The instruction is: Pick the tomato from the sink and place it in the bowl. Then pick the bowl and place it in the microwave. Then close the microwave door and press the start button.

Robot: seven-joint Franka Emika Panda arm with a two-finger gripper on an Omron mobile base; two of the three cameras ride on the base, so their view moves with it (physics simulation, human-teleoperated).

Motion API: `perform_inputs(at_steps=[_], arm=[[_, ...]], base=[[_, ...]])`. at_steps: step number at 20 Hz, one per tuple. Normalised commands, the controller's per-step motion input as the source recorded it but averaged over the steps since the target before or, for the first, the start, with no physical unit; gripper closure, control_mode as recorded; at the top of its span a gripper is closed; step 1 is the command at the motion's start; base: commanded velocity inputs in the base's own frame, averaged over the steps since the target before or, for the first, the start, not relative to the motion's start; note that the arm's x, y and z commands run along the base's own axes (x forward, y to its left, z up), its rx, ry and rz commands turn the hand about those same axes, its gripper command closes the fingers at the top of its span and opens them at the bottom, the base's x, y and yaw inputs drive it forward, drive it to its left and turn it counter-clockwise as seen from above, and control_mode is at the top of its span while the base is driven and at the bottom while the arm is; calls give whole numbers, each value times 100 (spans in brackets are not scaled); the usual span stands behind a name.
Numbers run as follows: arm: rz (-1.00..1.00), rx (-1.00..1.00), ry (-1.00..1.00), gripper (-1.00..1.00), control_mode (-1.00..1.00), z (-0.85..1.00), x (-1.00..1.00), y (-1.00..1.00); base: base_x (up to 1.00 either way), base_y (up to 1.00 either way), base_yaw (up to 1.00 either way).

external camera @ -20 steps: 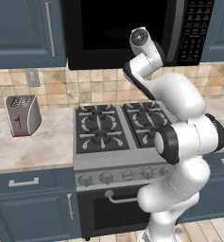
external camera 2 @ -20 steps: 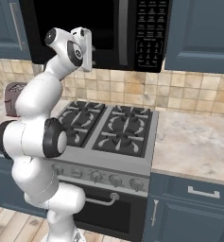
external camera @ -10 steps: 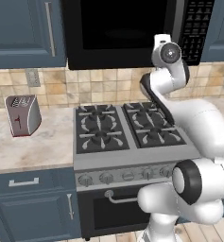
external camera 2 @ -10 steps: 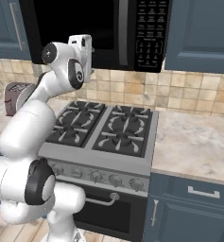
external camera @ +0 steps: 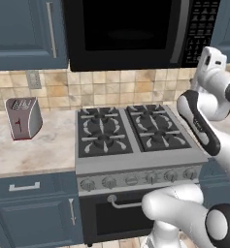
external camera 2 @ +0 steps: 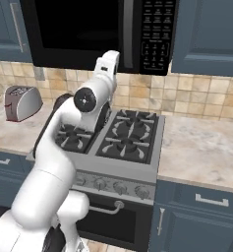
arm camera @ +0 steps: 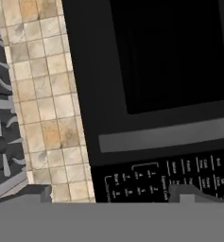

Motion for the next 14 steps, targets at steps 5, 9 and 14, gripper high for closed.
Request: perform_inputs(at_steps=[5, 9, 14], arm=[[0, 17, 0, -100, -100, 4, -31, -48], [4, 2, -7, -100, -100, 0, -3, -28], [2, 0, -9, 100, -100, 0, 3, 4]], base=[[0, 0, 0], [0, 0, 0], [0, 0, 0]])
